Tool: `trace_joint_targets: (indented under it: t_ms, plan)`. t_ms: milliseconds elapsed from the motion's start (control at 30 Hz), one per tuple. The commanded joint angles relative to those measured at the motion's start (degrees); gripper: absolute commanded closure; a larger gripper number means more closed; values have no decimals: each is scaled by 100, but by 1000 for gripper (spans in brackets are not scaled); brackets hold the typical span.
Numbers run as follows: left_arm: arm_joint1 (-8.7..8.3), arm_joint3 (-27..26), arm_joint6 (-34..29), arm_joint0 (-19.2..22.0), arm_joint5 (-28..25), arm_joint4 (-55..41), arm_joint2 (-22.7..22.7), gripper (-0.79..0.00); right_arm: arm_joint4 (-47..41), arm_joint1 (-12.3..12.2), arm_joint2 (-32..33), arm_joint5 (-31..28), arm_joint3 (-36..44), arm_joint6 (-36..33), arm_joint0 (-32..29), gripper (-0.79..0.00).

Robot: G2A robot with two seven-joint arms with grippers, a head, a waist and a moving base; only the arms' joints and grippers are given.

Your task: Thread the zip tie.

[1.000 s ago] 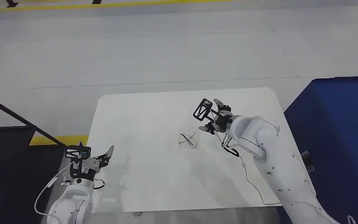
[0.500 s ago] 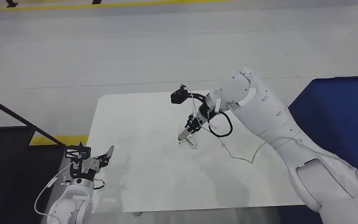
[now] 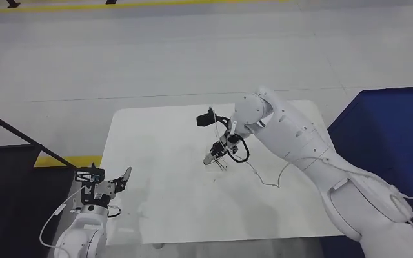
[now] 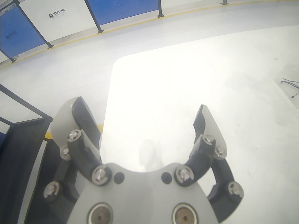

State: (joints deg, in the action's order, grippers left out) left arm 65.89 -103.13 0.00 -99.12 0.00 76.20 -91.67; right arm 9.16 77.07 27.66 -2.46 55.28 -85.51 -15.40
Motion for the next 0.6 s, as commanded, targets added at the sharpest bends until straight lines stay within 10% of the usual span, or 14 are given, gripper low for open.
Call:
trace_joint_targets:
  t_ms: [0,167,567]
  plan:
    - [0,0,0,0,0,0,0,-785,109,158,-209,-92,-168,107,67,-339]
    - [0,0,0,0,0,0,0,-785,223,499,-540,-226,-776,314,212,-77]
    - [0,0,0,0,0,0,0,-785,767,1113,-1049,-681,-1730,755,282,-92]
